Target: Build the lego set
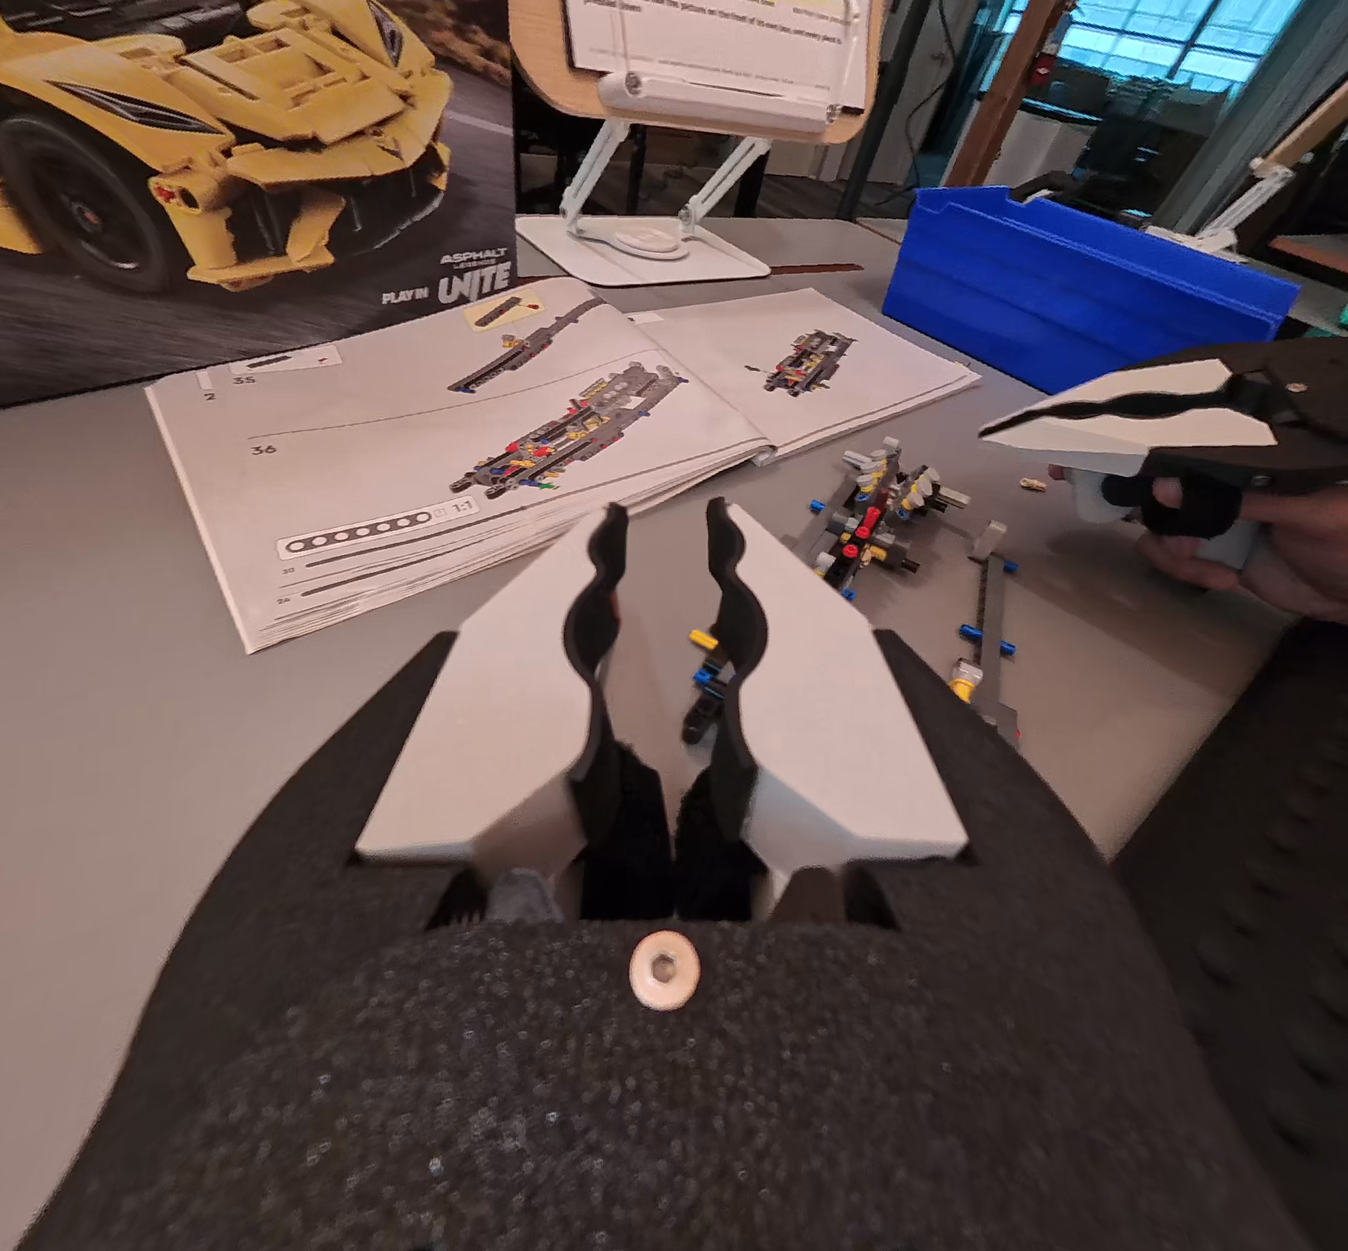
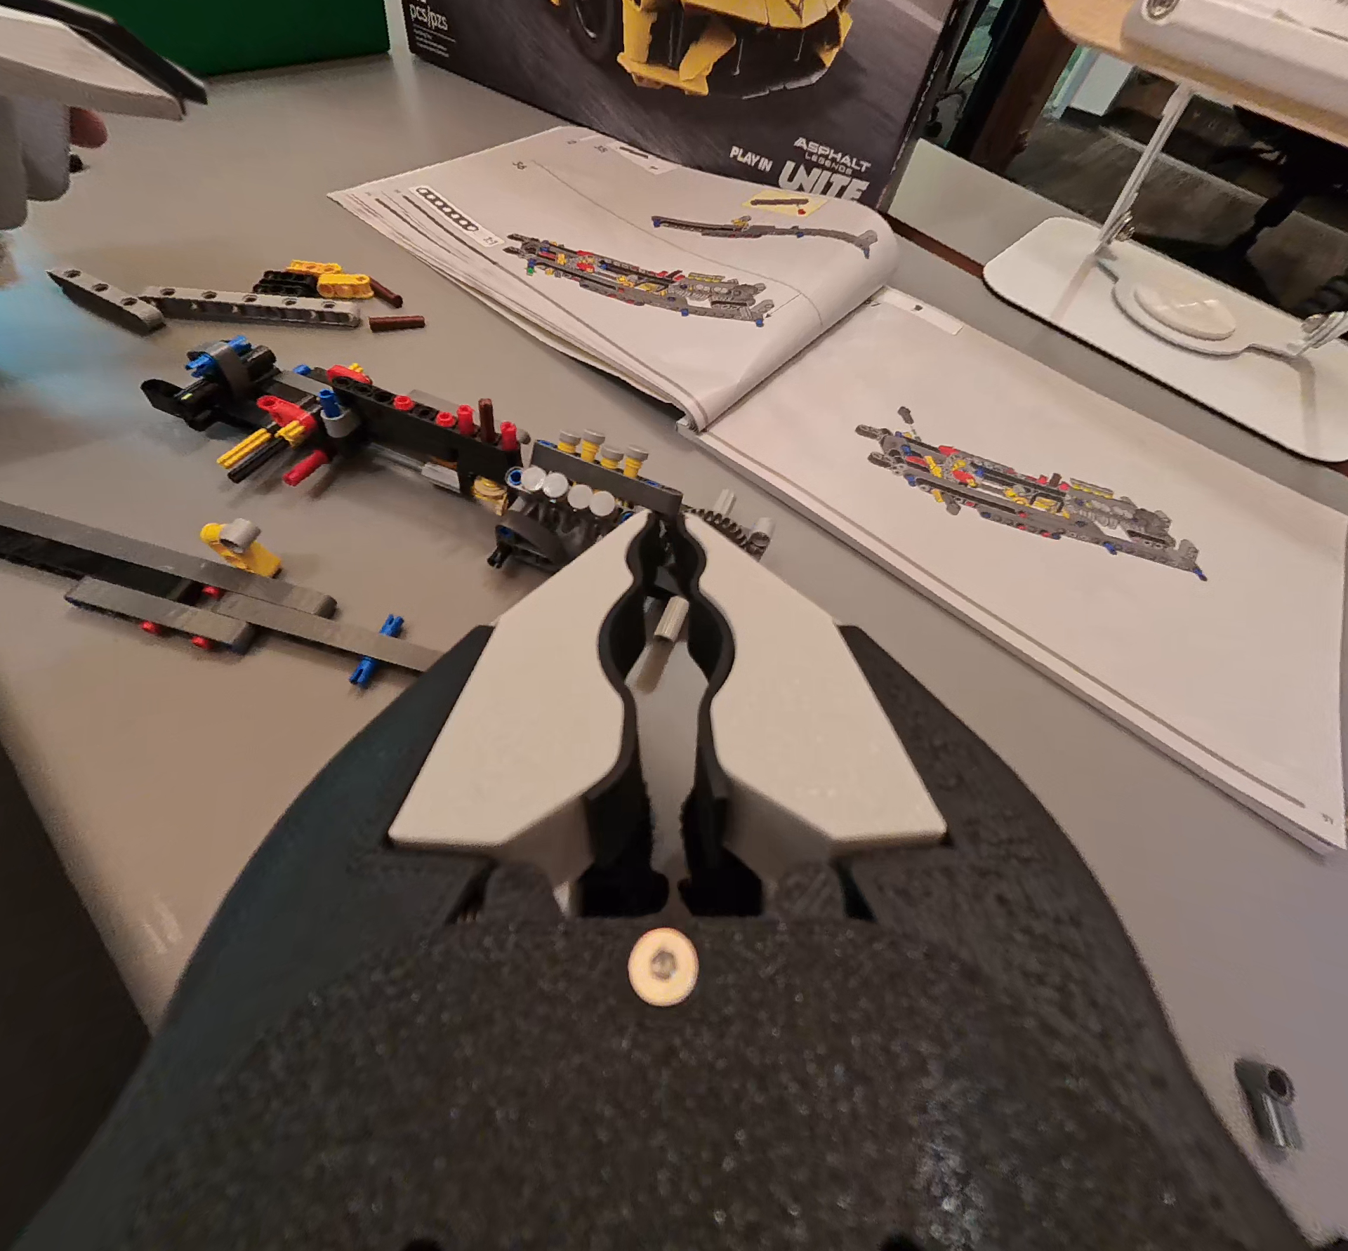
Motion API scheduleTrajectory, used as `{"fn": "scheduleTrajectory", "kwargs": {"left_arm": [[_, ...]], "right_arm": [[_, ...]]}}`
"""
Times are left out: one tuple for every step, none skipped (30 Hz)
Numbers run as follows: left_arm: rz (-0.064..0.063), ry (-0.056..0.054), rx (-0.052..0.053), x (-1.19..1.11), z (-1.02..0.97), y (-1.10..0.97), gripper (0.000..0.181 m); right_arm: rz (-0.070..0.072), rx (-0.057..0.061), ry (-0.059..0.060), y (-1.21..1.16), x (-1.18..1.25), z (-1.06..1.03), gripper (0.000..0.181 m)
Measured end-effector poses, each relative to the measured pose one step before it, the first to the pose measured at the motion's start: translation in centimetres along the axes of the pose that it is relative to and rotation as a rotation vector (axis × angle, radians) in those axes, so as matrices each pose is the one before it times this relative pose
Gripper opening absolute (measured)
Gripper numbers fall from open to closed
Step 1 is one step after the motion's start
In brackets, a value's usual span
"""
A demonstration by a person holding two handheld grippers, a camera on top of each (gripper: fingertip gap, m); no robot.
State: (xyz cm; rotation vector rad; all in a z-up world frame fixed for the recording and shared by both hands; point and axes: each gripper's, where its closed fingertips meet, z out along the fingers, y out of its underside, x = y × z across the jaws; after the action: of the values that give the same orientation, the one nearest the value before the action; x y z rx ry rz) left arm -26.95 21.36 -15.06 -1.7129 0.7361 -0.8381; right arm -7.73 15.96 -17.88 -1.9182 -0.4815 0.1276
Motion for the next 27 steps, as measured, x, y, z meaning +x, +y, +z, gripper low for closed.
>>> {"fn": "scheduleTrajectory", "kwargs": {"left_arm": [[0.0098,0.0153,0.0033,0.337,-0.051,-0.056,0.018],[0.0184,0.0027,0.003,0.217,-0.027,-0.029,0.017],[0.0216,0.0006,-0.0036,0.223,0.049,0.082,0.017],[0.02,0.0077,-0.0126,0.318,0.14,0.207,0.018],[0.0181,0.0033,-0.0183,0.237,0.179,0.254,0.02],[0.0144,-0.002,-0.0163,0.117,0.156,0.217,0.023],[0.0103,0.0035,-0.012,0.112,0.042,0.156,0.023],[0.011,0.0237,-0.0205,0.303,-0.035,0.249,0.023],[0.0322,0.0376,-0.0511,0.431,-0.174,0.608,0.024],[0.0537,0.0303,-0.0774,0.346,-0.306,0.921,0.027],[0.0614,0.011,-0.0802,0.166,-0.43,0.89,0.031],[0.0533,0.0052,-0.064,0.204,-0.566,0.615,0.031],[0.0355,0.0452,-0.0412,0.908,-0.582,0.353,0.027],[0.0171,0.0818,-0.0381,1.566,-0.521,0.349,0.03],[0.0096,0.0799,-0.0372,1.623,-0.322,0.302,0.033],[0.0012,0.0522,-0.0234,1.243,-0.07,0.096,0.031],[0.0105,0.046,-0.0231,1.148,0.181,0.114,0.027],[0.0213,0.0123,-0.0215,0.627,0.373,0.096,0.026],[0.0243,-0.0034,-0.0221,0.304,0.448,0.138,0.024],[0.0202,0.0018,-0.0348,0.251,0.492,0.341,0.024],[0.0131,0.0036,-0.0365,0.163,0.477,0.356,0.024],[0.0107,0.006,-0.0317,0.128,0.454,0.276,0.025],[0.01,0.0008,-0.0215,0.005,0.42,0.128,0.025],[0.0057,0.0004,-0.0129,-0.063,0.38,0.008,0.025],[0.0035,0.0114,-0.0164,0.086,0.348,0.072,0.025],[0.0046,0.0079,-0.0142,0.043,0.317,0.077,0.025],[0.0074,0.0025,-0.014,-0.005,0.297,0.077,0.026]], "right_arm": [[-0.0003,0.0043,0.0033,-0.066,0.038,-0.037,0.001],[0.0012,0.0022,0.0008,-0.023,0.006,-0.029,0.001],[0.0027,0.0012,0.0008,-0.019,0.037,-0.023,0.001],[0.0029,0.0001,0.0012,-0.001,0.048,-0.01,0.001],[0.0035,-0.0013,-0.001,0.031,0.017,0.006,0.001],[0.0043,-0.0022,-0.0035,0.027,-0.015,0.013,0.001],[0.0036,-0.0019,-0.0068,0.035,-0.096,0.001,0.001],[0.0019,-0.0012,-0.013,0.008,-0.207,-0.019,0.0],[0.0,0.0011,-0.0226,-0.036,-0.384,-0.018,0.0],[0.0013,0.0027,-0.0245,-0.088,-0.475,-0.027,0.002],[0.0097,-0.0007,-0.03,-0.035,-0.601,-0.017,0.005],[0.0258,-0.0031,-0.065,0.069,-1.133,0.044,0.009],[0.0288,-0.004,-0.0921,0.032,-1.472,0.107,0.016],[0.0164,-0.0086,-0.0756,-0.007,-1.217,0.116,0.025],[-0.005,-0.0041,-0.0569,-0.009,-1.006,0.057,0.03],[-0.015,0.0016,-0.0449,0.029,-0.866,0.034,0.031],[-0.017,-0.0098,-0.0436,0.221,-0.85,0.14,0.031],[-0.0188,-0.0258,-0.0465,0.469,-0.907,0.295,0.031],[-0.0189,-0.0414,-0.0435,0.687,-0.89,0.469,0.031],[-0.0232,-0.0532,-0.0356,0.837,-0.761,0.58,0.032],[-0.0253,-0.0561,-0.0287,0.641,-0.622,0.535,0.035],[-0.0189,-0.0394,-0.0138,0.43,-0.367,0.436,0.037],[-0.0121,-0.0257,0.0042,0.304,-0.052,0.274,0.036],[-0.0104,-0.0147,0.0099,0.183,0.042,0.15,0.035],[-0.0089,-0.0042,0.0216,0.051,0.226,0.058,0.034],[-0.0093,-0.0014,0.0286,0.023,0.355,0.019,0.031],[-0.0108,-0.0077,0.0181,0.121,0.204,0.06,0.029]]}}
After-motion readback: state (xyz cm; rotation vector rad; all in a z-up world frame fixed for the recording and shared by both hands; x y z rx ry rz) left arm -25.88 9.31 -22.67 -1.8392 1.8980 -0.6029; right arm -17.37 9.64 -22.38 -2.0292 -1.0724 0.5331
